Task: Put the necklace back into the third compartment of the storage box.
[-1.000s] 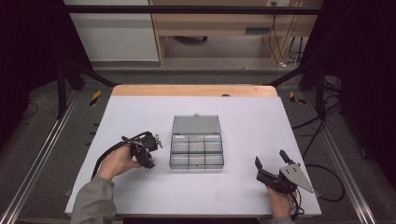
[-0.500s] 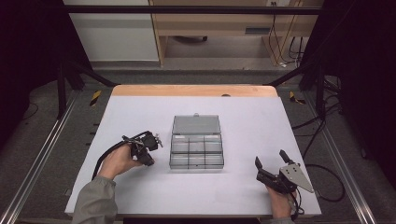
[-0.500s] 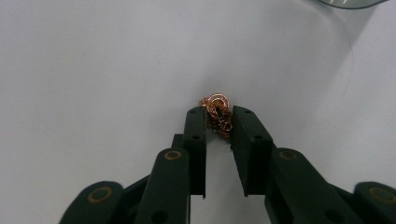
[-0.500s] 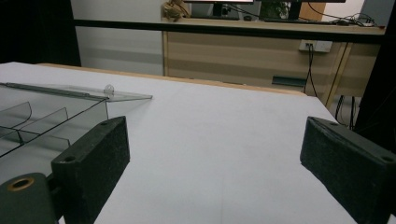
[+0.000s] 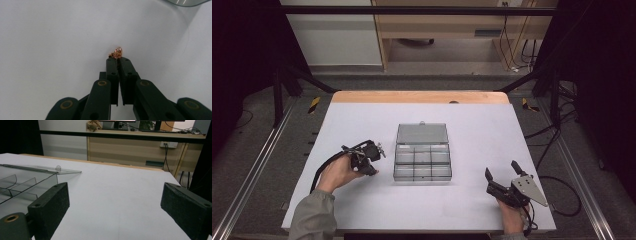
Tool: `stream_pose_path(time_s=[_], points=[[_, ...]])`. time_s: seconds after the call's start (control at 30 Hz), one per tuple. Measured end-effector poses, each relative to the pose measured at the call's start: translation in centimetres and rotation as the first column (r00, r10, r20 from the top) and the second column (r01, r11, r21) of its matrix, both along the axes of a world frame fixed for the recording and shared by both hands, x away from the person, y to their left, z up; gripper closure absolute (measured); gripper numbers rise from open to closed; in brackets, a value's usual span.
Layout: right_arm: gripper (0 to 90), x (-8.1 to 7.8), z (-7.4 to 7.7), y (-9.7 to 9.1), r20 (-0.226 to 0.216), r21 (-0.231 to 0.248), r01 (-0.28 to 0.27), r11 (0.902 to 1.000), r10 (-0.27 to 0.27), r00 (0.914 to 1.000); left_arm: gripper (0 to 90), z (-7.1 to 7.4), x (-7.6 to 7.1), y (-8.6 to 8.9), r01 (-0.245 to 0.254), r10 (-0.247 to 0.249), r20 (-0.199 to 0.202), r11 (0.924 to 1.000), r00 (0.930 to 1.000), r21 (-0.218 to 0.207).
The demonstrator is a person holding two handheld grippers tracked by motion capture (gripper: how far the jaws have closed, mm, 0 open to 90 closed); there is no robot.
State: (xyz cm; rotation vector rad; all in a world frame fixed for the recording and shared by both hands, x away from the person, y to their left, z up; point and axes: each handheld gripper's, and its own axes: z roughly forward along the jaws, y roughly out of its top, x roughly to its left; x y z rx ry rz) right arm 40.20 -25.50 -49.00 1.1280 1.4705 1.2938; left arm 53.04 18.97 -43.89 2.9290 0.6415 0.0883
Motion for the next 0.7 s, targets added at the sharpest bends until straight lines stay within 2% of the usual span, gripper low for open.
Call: stream_pose_path(time_s=[0.3, 0.53, 0.7], points=[[8.8, 0.0, 0.0, 0.0, -0.001, 0.0, 0.001, 1.0, -0.001, 1.0, 86.3, 0.4, -0.1, 0.2, -0.006, 0.006, -0.014, 0.9989, 0.9999, -0.048], [8.8, 0.0, 0.0, 0.0, -0.001, -0.001, 0.0, 1.0, 0.0, 1.0, 86.3, 0.9, -0.2, 0.7, -0.02, 0.02, -0.002, 0.9967, 0.9998, -0.079], [8.8, 0.0, 0.0, 0.0, -0.003, 0.0, -0.001, 1.0, 0.001, 1.0, 86.3, 0.6, -0.1, 1.0, -0.028, 0.027, -0.014, 0.994, 0.9995, -0.106]])
